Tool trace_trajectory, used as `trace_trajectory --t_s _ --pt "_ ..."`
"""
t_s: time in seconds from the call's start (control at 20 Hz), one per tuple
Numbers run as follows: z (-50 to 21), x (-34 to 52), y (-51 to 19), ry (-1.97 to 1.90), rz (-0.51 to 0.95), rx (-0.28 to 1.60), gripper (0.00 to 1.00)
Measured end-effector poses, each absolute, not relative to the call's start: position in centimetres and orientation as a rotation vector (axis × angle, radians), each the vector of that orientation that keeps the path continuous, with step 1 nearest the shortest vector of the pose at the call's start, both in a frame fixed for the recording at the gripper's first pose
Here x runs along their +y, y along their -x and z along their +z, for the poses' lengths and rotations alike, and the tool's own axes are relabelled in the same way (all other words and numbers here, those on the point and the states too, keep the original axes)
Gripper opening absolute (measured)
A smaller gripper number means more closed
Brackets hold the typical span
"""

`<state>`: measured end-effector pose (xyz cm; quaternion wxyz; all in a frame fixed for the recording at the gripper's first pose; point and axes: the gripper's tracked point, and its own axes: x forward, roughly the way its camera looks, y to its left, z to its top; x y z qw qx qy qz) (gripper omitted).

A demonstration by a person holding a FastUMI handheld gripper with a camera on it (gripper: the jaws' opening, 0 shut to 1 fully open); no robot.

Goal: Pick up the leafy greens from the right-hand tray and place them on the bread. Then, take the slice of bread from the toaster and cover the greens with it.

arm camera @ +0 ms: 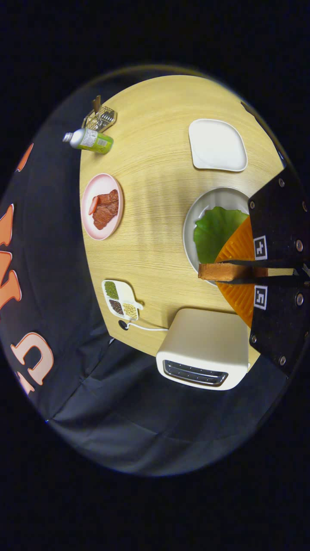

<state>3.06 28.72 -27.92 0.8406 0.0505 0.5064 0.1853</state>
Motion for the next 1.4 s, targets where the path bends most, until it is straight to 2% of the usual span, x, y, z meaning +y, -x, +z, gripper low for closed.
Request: trace_trajectory --t_s 0.35,0.65,0.7,0.75,1.0,1.2,1.4 --pt "-31.3 25.7 -4.0 -0.137 0.386 1.101 0.07" --pt "-33.5 22.9 -5.1 -0.073 0.336 1.120 0.19" --pt "-33.7 22.6 -5.2 -0.058 0.329 1.120 0.26" --pt "-33.9 22.3 -5.2 -0.045 0.321 1.121 0.29" --pt "-34.4 19.9 -5.7 0.036 0.262 1.104 0.55" --pt "-31.2 18.1 -5.7 0.029 0.228 1.045 0.83" --pt "-25.5 15.7 -5.6 0.025 0.188 0.938 0.89"
